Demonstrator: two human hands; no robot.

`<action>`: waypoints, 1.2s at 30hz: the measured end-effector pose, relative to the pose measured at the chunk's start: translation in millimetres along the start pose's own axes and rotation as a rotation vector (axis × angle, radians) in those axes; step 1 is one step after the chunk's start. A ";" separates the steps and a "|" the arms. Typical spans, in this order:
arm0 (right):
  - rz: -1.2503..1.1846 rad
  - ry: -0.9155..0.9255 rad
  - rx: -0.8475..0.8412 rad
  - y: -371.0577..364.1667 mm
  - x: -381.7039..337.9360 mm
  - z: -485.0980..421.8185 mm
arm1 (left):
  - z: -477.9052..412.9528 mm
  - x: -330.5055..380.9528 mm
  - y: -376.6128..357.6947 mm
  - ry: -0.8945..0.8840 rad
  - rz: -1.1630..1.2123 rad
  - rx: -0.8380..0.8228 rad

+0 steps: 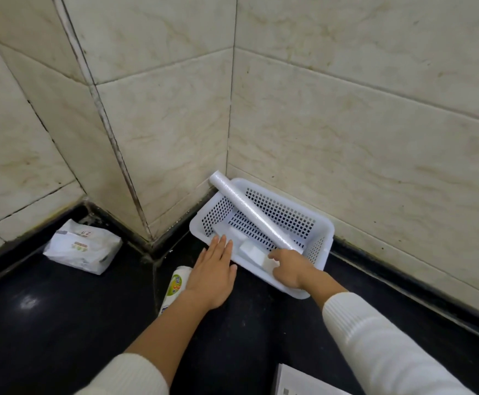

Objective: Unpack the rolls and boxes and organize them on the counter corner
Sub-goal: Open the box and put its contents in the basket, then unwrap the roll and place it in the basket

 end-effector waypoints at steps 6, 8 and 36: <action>-0.087 0.218 0.214 10.1 -50.9 22.0 | 59.7 -48.3 27.6 0.195 0.252 0.200; -0.142 0.301 0.299 6.9 -73.6 34.0 | 86.1 -72.6 29.5 0.287 0.331 0.226; -0.824 -0.222 -0.018 -167.8 -92.2 74.0 | 219.6 -73.6 -38.9 0.344 0.749 -0.121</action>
Point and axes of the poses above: each hand's wrist, its own z-axis away from the middle knuckle, its own y-axis out of the back of the hand, x = y × z, the point moved 10 cm from there along -z, towards the middle knuckle, and after that the axes turned 5 degrees about -z, right-handed, at the moved point
